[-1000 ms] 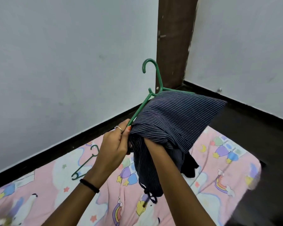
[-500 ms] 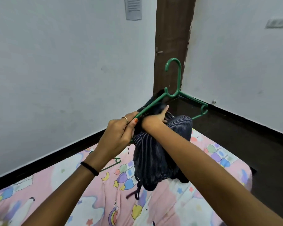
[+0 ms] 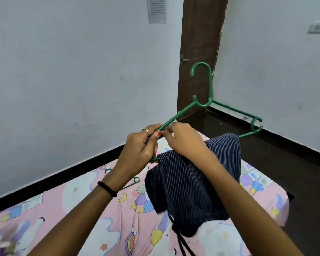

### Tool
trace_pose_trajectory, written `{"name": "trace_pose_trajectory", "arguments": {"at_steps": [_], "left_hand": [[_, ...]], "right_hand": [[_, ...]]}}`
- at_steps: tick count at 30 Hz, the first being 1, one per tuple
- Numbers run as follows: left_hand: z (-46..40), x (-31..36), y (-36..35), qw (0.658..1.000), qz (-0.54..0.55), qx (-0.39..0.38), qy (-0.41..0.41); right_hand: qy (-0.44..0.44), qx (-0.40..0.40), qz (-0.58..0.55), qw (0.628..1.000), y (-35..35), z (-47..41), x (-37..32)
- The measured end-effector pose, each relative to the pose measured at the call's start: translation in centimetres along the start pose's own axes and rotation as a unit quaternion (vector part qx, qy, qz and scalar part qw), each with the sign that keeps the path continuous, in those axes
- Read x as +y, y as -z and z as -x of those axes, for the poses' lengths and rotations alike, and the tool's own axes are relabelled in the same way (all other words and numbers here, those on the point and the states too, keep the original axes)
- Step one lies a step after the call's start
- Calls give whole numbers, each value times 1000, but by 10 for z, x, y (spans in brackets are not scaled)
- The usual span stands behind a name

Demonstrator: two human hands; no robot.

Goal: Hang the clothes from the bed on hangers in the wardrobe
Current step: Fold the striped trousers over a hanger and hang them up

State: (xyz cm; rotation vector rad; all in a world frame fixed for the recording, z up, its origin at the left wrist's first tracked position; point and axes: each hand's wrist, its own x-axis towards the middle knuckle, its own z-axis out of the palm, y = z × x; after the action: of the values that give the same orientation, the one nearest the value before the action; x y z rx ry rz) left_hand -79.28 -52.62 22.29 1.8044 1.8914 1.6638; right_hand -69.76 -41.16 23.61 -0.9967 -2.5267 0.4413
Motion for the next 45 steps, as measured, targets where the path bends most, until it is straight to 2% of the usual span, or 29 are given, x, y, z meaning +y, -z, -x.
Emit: {"name": "trace_pose_trajectory", "arguments": {"at_steps": [3,5,6,8,11,12,14,18,22,25,27,28,30,32,33,34,35,37,39,45], "left_hand": [[-3,2,5,1000,-24,-11,-15],[-6,0,9,999,-40,-15,-10],[-7,-1,11,999,-41,-15,-10],[-11,0,13,999,-38,-10,-10],[-14,4,14,999,-34,4,-8],[-14,5,15,999,-32,10,-4],[-14,5,16,999,-32,23,0],[-14,4,19,994,-88,58,-10],[-14,1,22,990,-114,86,-13],[-13,3,22,989,-115,86,-22],[-12,6,23,991,-110,73,-36],[-12,8,24,991,-108,67,-44],[-12,13,30,991,-108,55,-58],[-14,17,38,990,-112,50,-71],[-15,18,43,989,-119,51,-79],[-17,19,46,987,-126,54,-85],[-17,20,49,985,-135,59,-89],[-18,23,53,983,-144,68,-96],[-19,25,56,980,-150,76,-103],[-15,22,63,973,-175,97,-113]], "right_hand": [[87,222,-98,966,-9,46,-3],[77,312,-106,941,-19,70,-5],[68,330,-83,938,-24,78,-6],[36,295,-23,954,-37,84,-7],[-29,162,62,984,-48,78,-9],[-30,149,71,986,-50,75,-9],[-8,170,64,983,-45,71,-13],[31,151,26,988,-29,71,-17],[83,180,41,979,-23,84,-24],[116,129,57,983,-28,96,-26],[117,72,10,990,-29,100,-20],[125,92,-18,988,-28,103,-15],[91,207,-105,968,-17,103,-6],[-2,333,-193,923,-2,85,16],[-56,369,-221,901,5,74,28],[-110,369,-247,889,11,61,40],[-150,334,-277,888,16,50,51],[-176,232,-354,889,19,37,62],[-156,185,-385,891,17,34,61],[-103,173,-379,903,20,29,52]]}}
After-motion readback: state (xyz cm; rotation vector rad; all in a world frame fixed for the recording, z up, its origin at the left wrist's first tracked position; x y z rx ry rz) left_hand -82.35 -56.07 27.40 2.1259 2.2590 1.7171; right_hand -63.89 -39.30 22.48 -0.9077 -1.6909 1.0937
